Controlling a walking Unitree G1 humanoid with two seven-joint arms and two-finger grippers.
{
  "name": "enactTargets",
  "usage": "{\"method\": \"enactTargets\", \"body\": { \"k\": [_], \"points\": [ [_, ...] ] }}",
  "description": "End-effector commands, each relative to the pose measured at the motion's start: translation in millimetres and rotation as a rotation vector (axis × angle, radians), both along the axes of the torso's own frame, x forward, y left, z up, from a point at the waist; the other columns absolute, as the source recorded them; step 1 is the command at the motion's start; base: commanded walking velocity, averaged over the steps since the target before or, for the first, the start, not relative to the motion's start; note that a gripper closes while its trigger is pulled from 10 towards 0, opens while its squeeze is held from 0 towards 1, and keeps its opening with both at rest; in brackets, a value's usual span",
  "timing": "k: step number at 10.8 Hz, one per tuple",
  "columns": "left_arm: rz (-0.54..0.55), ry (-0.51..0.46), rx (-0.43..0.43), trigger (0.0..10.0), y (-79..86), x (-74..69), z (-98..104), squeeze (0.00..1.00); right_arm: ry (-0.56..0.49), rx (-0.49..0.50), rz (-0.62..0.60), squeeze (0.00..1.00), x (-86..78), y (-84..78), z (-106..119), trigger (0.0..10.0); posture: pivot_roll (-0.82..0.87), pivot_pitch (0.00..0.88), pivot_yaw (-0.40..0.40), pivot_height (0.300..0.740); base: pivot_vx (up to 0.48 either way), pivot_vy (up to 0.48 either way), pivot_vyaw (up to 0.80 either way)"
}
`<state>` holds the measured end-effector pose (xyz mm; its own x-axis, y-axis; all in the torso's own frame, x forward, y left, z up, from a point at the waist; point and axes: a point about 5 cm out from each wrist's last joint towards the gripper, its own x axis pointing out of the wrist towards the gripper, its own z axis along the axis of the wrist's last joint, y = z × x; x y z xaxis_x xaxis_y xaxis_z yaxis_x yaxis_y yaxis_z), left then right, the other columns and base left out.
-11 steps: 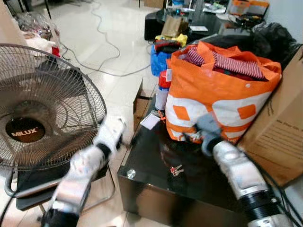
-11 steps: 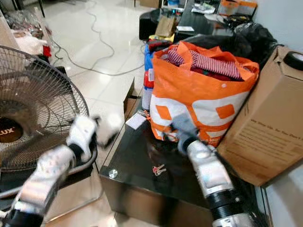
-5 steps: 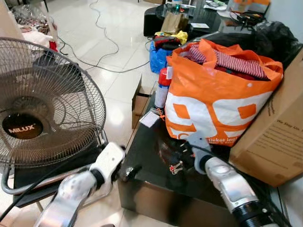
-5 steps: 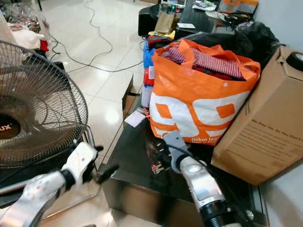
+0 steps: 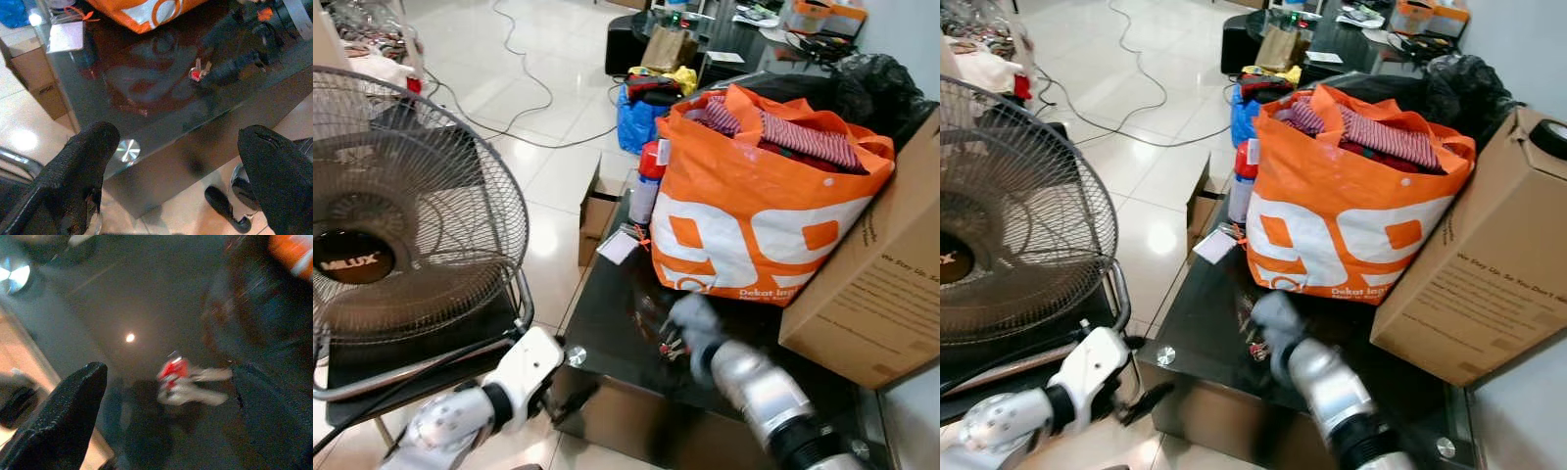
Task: Hang keys on a hook
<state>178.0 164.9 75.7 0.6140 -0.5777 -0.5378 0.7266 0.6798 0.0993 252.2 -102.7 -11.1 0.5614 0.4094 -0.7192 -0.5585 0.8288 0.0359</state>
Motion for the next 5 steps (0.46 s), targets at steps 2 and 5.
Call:
{"method": "enactTargets", "body": {
  "k": [2,5],
  "points": [
    [-0.012,-0.015,0.002,10.0,2.2,1.4,9,0.21,-0.009,0.051,-0.008,0.00,0.9,1.8,-1,10.0,-0.03,0.021,-0.098,0.740,0.000,0.000,0.00],
    [-0.079,-0.008,0.020,10.0,3.1,9.5,13,0.21,-0.023,0.184,-0.108,0.00,1.9,15.2,3,10.0,-0.05,0.042,-0.002,0.740,0.000,0.000,0.00]
  ]
}}
